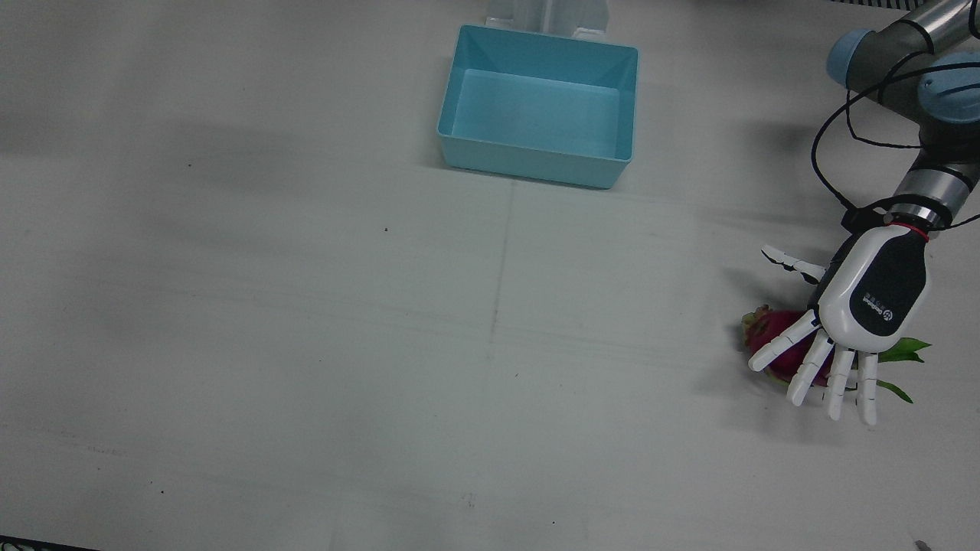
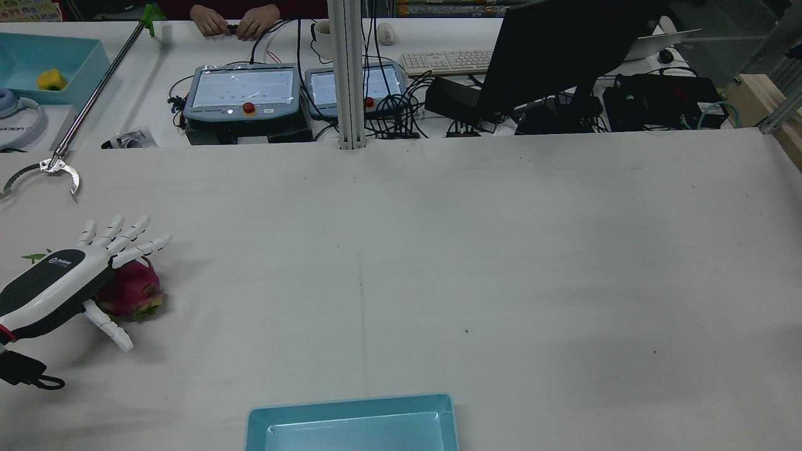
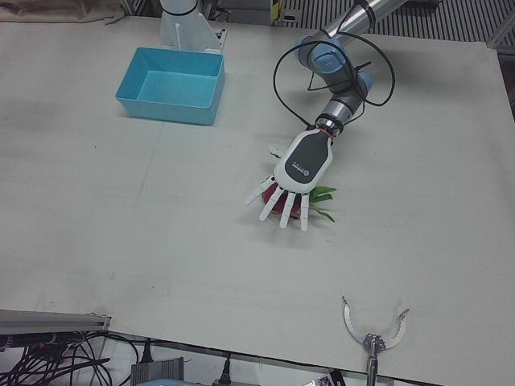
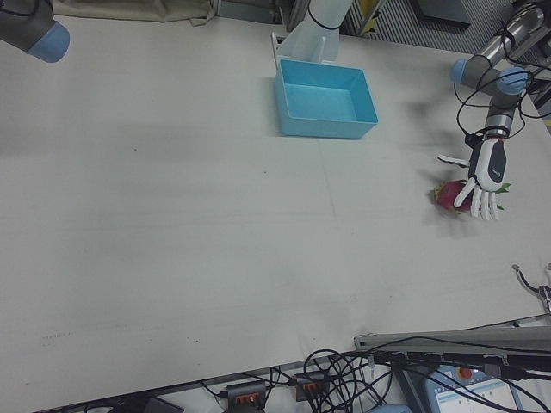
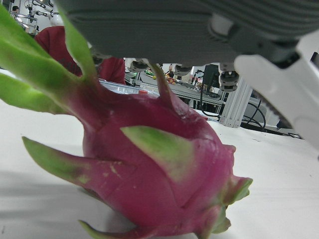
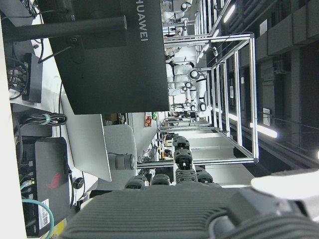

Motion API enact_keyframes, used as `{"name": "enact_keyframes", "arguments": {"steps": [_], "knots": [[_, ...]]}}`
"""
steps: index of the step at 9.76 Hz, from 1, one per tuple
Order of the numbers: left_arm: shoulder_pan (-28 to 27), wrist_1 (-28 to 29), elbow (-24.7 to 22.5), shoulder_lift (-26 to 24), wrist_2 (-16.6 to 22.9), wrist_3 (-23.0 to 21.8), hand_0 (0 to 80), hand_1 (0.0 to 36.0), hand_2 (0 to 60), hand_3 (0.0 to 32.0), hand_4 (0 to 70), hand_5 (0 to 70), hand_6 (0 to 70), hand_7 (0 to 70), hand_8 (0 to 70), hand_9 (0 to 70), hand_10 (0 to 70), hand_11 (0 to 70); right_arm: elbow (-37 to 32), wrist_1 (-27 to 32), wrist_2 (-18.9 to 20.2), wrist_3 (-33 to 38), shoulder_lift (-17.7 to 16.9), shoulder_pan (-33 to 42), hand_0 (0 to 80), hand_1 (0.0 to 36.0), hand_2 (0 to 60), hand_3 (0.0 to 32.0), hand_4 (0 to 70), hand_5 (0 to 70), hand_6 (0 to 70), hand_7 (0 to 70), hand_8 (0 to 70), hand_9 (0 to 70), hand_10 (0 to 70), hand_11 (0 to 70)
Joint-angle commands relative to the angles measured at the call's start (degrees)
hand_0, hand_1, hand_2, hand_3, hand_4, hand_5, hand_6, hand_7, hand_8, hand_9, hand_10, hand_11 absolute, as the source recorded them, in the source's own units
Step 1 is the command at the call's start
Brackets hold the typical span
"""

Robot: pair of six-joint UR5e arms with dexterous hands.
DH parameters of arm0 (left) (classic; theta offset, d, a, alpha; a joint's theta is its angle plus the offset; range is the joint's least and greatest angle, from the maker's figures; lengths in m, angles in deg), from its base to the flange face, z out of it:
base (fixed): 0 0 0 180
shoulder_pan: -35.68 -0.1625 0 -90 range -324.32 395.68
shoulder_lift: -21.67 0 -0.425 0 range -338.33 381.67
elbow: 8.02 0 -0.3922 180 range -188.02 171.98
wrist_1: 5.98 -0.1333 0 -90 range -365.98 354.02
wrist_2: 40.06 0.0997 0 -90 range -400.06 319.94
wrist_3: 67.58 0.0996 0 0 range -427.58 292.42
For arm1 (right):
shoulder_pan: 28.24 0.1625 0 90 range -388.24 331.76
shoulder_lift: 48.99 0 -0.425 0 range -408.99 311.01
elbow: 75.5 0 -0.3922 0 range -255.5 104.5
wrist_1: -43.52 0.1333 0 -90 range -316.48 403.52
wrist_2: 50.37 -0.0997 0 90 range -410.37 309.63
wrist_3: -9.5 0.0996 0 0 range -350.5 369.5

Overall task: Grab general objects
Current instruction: 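Position the left hand's fingers around the dragon fruit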

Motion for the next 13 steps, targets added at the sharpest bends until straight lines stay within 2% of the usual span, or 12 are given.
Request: {"name": "enact_keyframes", "arguments": {"steps": [1, 3, 6, 9, 13], "knots": [[-0.1, 0.6, 0.5, -0.5, 0.0, 0.2, 52.8, 11.2, 0.0, 32.0, 0.0, 0.0, 0.0, 0.0, 0.0, 0.0, 0.0, 0.0, 0.0, 0.0, 0.0, 0.0, 0.0, 0.0, 0.0, 0.0, 0.0, 0.0, 0.0, 0.0, 0.0, 0.0, 0.0, 0.0, 0.0, 0.0], [0.0, 3.7, 3.6, -0.5, 0.0, 0.4, 52.8, 11.2, 0.0, 32.0, 0.0, 0.0, 0.0, 0.0, 0.0, 0.0, 0.0, 0.0, 0.0, 0.0, 0.0, 0.0, 0.0, 0.0, 0.0, 0.0, 0.0, 0.0, 0.0, 0.0, 0.0, 0.0, 0.0, 0.0, 0.0, 0.0], [-0.2, 5.7, 4.4, -0.5, -1.6, 0.9, 52.5, 11.2, 0.0, 32.0, 0.0, 0.0, 0.0, 0.0, 0.0, 0.0, 0.0, 0.0, -0.1, 0.0, 0.0, 0.0, 0.0, 0.0, 0.0, 0.0, 0.0, 0.0, 0.0, 0.0, 0.0, 0.0, 0.0, 0.0, 0.0, 0.0], [-0.2, 5.7, 3.6, -0.6, -1.6, 0.8, 52.3, 11.0, 0.0, 32.0, 0.0, 0.0, 0.0, 0.0, 0.0, 0.0, 0.0, 0.0, 0.0, 0.0, 0.0, 0.0, 0.0, 0.0, 0.0, 0.0, 0.0, 0.0, 0.0, 0.0, 0.0, 0.0, 0.0, 0.0, 0.0, 0.0], [-0.1, 3.3, -1.1, -1.0, -1.5, 0.5, 52.0, 10.7, 0.0, 32.0, 0.0, 0.0, 0.0, 0.0, 0.0, 0.0, 0.0, 0.0, 0.0, 0.0, 0.0, 0.0, 0.0, 0.0, 0.0, 0.0, 0.0, 0.0, 0.0, 0.0, 0.0, 0.0, 0.0, 0.0, 0.0, 0.0]]}}
